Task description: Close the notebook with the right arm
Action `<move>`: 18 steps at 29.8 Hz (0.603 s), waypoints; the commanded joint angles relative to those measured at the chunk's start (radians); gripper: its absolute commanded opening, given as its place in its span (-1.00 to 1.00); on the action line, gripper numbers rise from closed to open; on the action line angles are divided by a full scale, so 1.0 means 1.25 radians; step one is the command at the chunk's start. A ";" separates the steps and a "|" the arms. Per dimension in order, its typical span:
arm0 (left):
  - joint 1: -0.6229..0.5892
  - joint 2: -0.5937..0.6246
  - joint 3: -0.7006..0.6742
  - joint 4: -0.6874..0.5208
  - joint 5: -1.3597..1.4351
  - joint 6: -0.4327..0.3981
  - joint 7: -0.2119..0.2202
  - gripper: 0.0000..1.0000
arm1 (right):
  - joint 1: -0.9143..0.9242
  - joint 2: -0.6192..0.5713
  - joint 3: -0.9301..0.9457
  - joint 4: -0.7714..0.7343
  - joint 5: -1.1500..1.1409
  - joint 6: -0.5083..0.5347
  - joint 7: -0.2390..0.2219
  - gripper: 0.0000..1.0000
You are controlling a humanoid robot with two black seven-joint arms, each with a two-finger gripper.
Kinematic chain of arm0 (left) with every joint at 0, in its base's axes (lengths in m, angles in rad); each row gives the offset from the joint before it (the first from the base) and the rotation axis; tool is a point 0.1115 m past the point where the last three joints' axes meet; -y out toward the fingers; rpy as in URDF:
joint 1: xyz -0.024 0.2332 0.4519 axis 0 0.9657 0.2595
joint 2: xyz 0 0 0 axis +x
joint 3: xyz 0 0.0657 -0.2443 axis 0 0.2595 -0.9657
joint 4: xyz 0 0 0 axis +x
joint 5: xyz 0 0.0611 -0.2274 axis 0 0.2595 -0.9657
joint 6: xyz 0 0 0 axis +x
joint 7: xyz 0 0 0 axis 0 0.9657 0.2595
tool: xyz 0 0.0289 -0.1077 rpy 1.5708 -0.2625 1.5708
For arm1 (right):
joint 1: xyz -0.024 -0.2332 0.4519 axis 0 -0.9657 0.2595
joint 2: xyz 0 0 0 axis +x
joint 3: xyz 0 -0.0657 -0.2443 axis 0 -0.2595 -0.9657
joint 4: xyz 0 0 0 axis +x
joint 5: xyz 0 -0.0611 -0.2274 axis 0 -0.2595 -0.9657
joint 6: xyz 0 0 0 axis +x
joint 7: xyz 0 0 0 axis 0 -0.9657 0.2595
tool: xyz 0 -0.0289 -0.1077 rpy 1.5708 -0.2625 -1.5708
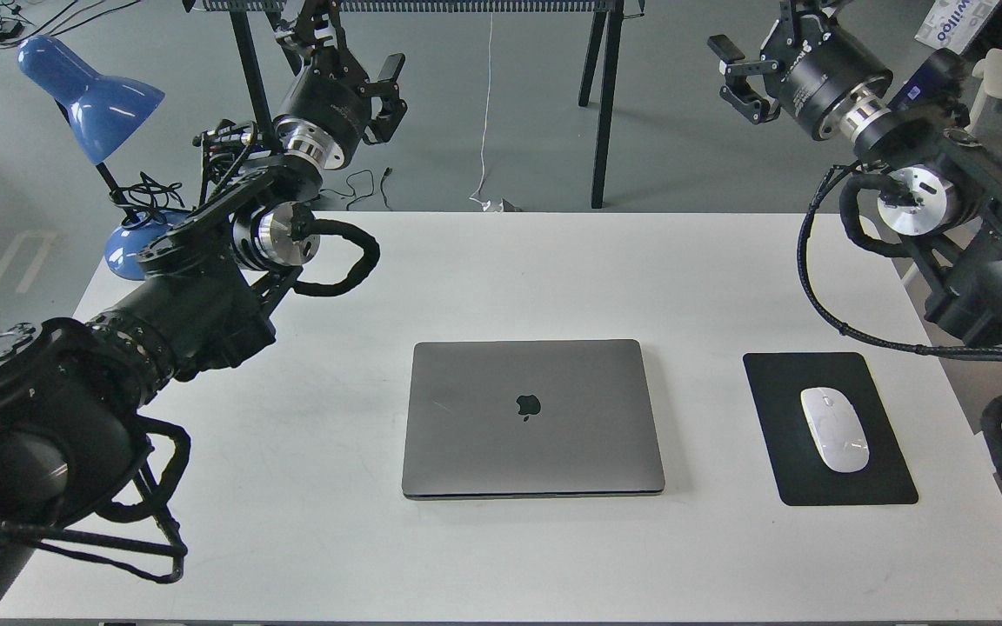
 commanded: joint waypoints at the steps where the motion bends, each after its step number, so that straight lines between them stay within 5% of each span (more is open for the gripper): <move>1: -0.001 0.000 0.000 0.000 0.000 0.000 0.000 1.00 | 0.032 0.031 -0.040 -0.035 -0.001 -0.020 -0.001 1.00; 18: -0.001 0.000 0.000 0.000 0.000 0.000 0.000 1.00 | -0.033 0.063 0.018 0.070 0.045 -0.085 -0.003 1.00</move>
